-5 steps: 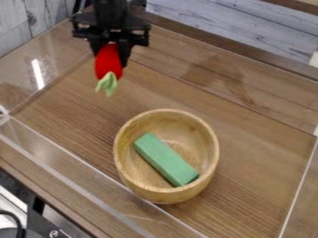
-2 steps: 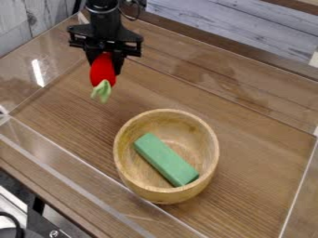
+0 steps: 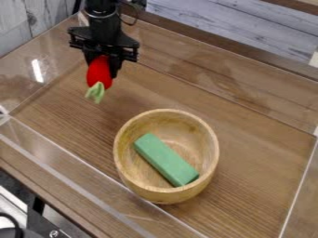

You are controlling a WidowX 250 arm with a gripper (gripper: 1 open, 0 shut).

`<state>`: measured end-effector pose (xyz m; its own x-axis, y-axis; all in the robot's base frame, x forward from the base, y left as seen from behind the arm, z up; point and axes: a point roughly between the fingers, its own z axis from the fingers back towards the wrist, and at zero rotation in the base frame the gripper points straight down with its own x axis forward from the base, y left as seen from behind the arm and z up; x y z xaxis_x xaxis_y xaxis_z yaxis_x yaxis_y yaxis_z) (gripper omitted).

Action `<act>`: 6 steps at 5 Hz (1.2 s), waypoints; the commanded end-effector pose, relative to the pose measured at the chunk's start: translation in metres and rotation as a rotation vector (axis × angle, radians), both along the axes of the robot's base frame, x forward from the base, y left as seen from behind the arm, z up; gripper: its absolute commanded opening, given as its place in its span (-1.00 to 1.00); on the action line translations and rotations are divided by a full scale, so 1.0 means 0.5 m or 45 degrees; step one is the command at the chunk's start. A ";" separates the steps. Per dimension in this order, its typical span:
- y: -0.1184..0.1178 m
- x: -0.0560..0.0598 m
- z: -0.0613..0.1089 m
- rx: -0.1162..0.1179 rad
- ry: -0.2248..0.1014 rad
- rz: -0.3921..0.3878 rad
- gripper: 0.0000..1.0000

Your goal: Move the red object to the left side of the table

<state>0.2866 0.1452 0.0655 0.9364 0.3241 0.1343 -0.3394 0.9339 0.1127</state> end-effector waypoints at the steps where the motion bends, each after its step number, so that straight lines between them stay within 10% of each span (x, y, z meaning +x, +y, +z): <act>1: 0.026 0.019 0.023 0.044 -0.046 -0.067 -1.00; 5: 0.094 0.021 -0.048 0.016 0.018 -0.179 -1.00; 6: 0.116 0.029 -0.060 -0.023 0.042 -0.052 1.00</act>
